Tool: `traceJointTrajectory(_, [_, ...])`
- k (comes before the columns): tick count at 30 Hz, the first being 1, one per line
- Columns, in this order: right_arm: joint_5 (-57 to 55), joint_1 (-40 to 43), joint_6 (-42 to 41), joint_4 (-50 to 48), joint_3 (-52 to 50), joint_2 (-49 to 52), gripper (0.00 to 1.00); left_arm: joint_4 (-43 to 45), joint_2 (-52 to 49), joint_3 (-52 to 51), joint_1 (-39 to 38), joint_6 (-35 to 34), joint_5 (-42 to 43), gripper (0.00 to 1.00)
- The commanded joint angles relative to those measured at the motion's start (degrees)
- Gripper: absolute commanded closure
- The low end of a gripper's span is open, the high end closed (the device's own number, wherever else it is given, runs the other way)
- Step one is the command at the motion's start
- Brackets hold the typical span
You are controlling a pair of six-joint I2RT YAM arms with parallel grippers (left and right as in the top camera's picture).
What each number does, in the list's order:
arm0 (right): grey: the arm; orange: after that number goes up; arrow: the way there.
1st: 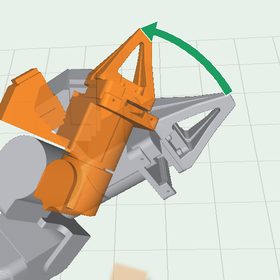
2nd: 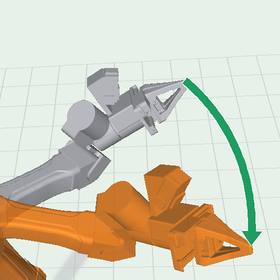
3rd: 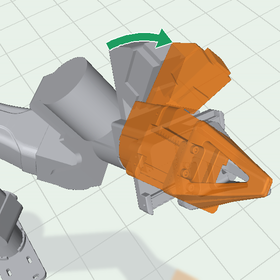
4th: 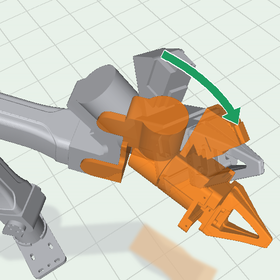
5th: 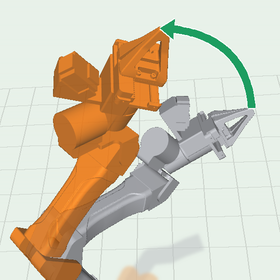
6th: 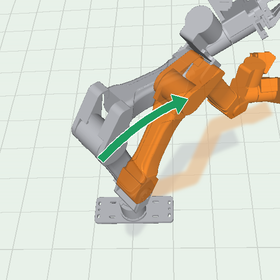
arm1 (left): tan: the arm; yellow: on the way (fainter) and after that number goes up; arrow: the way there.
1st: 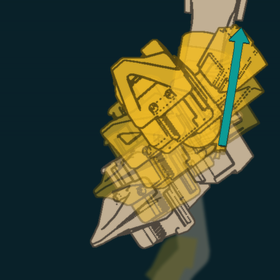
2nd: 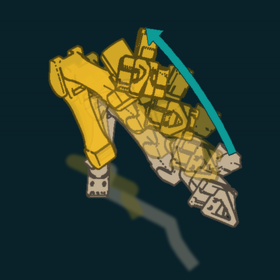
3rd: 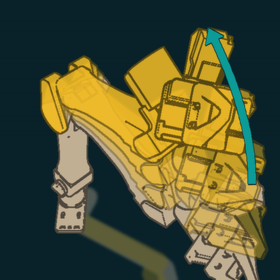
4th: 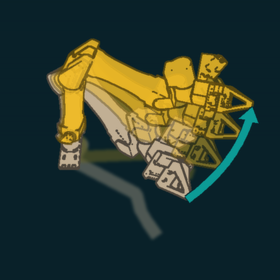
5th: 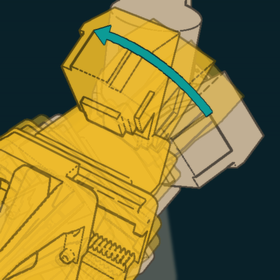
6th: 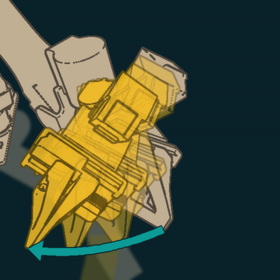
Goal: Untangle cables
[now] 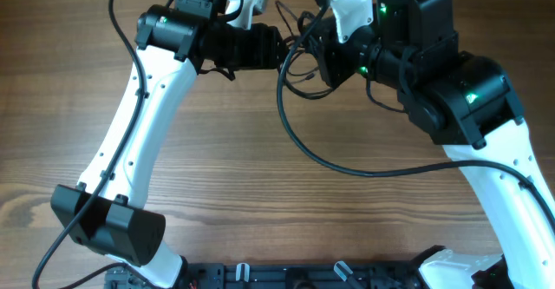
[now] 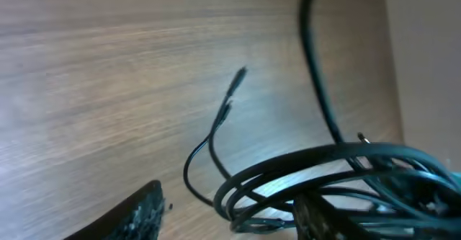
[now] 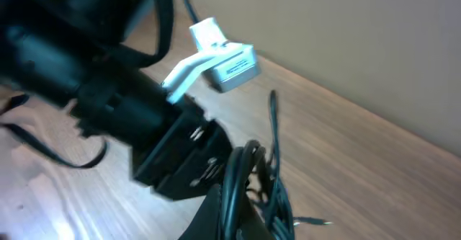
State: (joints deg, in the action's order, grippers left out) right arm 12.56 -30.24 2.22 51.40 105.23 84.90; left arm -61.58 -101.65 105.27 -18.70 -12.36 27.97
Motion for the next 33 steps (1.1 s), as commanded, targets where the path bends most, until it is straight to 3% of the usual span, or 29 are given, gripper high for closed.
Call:
traceJointTrajectory(1, [8.8,-0.1,-1.0,-0.3,0.2,-0.5,0.96,1.7,-0.3,-0.3,-0.3,-0.1,-4.3,0.43])
traceJointTrajectory(7, [19.8,-0.1,-1.0,-0.3,0.3,-2.3,0.96,5.7,-0.9,-0.3,-2.0,-0.1,-4.3,0.45])
traceJointTrajectory(14, [24.6,-0.1,-2.6,-0.1,0.3,-7.1,0.95,8.6,-3.9,-0.3,-3.9,-0.1,-4.3,0.47])
traceJointTrajectory(15, [24.6,-0.1,-2.6,0.0,0.3,-7.5,0.95,9.1,-3.9,-0.3,-3.9,-0.1,-4.2,0.53])
traceJointTrajectory(17, [24.6,-0.1,-2.6,0.8,0.3,-7.9,0.95,10.3,-3.7,-0.3,-3.9,-0.8,-4.0,0.96])
traceJointTrajectory(21, [18.7,-0.1,-2.3,4.3,0.3,-7.9,0.96,9.9,-0.3,-0.2,-2.6,-1.7,-3.9,0.96])
traceJointTrajectory(25, [3.1,0.5,-2.8,7.1,0.3,-7.9,0.96,0.0,12.2,-0.2,6.5,-1.6,-11.3,0.96])
traceJointTrajectory(29, [1.9,9.0,-4.7,7.3,0.3,-7.8,0.96,-12.0,23.3,-0.2,21.5,-0.4,-14.7,0.96])
traceJointTrajectory(33, [4.2,19.3,-3.8,8.3,0.3,-6.1,0.96,-16.5,32.3,-0.2,37.3,1.6,-13.1,0.96])
